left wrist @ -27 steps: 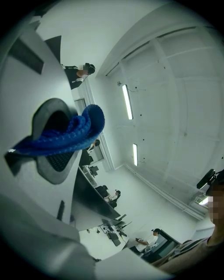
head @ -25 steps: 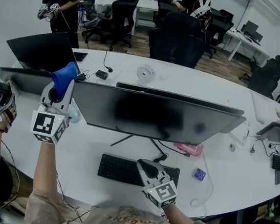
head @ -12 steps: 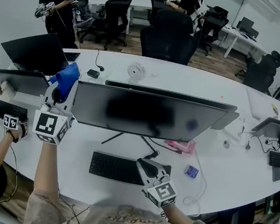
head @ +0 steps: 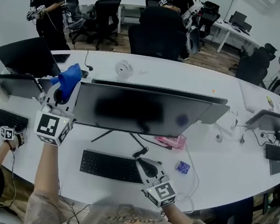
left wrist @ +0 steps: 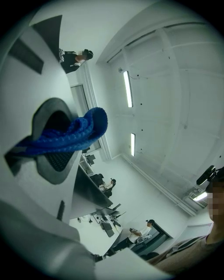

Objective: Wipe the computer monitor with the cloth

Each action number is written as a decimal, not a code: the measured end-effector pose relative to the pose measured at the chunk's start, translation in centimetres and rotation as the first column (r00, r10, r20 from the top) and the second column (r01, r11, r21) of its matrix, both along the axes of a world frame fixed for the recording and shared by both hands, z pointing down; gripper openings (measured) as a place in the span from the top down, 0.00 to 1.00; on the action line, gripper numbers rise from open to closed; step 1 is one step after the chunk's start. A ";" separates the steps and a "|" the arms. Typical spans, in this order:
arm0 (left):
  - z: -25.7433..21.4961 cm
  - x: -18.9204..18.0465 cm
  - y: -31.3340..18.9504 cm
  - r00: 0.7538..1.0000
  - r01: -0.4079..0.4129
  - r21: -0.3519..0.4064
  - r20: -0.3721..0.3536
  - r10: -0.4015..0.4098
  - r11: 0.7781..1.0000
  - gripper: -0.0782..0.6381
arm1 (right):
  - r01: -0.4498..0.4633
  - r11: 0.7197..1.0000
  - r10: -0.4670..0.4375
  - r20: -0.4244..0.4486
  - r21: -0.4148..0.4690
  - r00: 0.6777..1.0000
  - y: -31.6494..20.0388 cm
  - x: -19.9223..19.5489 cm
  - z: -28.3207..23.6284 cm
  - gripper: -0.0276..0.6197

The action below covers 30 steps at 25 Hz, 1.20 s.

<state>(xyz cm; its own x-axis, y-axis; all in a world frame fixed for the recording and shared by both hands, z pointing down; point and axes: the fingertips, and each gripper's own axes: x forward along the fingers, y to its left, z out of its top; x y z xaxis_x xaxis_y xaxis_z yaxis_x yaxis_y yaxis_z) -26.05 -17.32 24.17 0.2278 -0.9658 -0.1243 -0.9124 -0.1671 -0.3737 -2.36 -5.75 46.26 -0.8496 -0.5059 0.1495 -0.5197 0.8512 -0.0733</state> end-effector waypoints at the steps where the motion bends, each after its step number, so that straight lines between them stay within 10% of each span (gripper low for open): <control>1: 0.0 0.7 -0.1 1.000 -0.005 0.001 -0.002 0.005 1.000 0.82 | -0.002 1.000 0.002 -0.006 0.004 1.000 0.0 0.6 0.0 0.92; 30: 0.2 21.0 -3.3 0.980 -0.195 -0.011 -0.034 0.195 0.981 0.82 | -0.117 0.993 0.117 0.015 -0.005 0.993 -0.6 14.9 -0.3 0.92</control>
